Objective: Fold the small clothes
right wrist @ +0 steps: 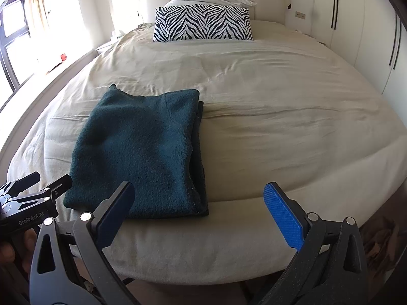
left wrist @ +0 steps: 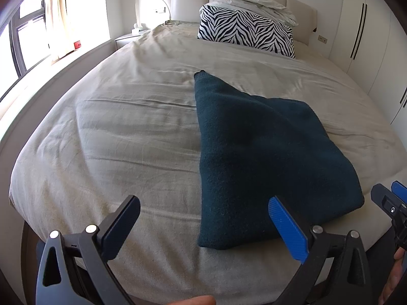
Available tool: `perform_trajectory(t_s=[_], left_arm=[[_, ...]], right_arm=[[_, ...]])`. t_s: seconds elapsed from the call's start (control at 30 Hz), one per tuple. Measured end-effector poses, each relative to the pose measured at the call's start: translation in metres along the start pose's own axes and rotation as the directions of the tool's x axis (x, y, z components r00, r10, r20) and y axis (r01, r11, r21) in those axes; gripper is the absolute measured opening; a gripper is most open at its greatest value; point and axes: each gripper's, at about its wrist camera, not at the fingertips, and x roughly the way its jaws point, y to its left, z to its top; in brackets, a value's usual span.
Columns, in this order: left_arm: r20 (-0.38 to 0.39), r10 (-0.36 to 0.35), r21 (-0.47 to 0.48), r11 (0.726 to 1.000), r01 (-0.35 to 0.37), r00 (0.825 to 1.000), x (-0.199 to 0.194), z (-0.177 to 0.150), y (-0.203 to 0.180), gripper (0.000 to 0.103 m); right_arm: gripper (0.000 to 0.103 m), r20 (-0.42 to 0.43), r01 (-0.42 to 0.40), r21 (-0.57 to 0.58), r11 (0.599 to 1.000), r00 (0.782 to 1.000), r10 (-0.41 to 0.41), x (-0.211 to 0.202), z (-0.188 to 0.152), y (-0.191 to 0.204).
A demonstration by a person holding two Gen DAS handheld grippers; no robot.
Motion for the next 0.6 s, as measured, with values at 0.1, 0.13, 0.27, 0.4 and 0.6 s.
perform_trajectory(t_s=[0.1, 0.13, 0.27, 0.4, 0.6], left_arm=[[0.0, -0.002, 0.0, 1.0, 0.002, 1.0, 0.0, 0.0002, 0.0003, 0.103], [0.001, -0.002, -0.001, 1.0, 0.002, 1.0, -0.0001, 0.0001, 0.0004, 0.103], [0.001, -0.001, 0.0, 1.0, 0.001, 1.0, -0.0002, 0.0006, 0.0007, 0.103], [0.001, -0.002, 0.0, 1.0, 0.002, 1.0, -0.0003, 0.0004, 0.0006, 0.103], [0.0, 0.0, 0.001, 1.0, 0.0, 1.0, -0.0002, 0.0002, 0.0009, 0.103]], right_arm=[[0.103, -0.001, 0.0, 0.001, 1.0, 1.0, 0.0, 0.0004, -0.0004, 0.0002], [0.103, 0.0, 0.0, 0.002, 1.0, 1.0, 0.0, 0.0007, -0.0008, 0.0004], [0.103, -0.001, 0.0, 0.002, 1.0, 1.0, 0.0, 0.0012, -0.0011, 0.0005], [0.103, -0.002, -0.001, 0.003, 1.0, 1.0, 0.001, 0.0016, -0.0014, 0.0006], [0.103, -0.004, -0.002, 0.003, 1.0, 1.0, 0.002, 0.0024, -0.0025, 0.0007]])
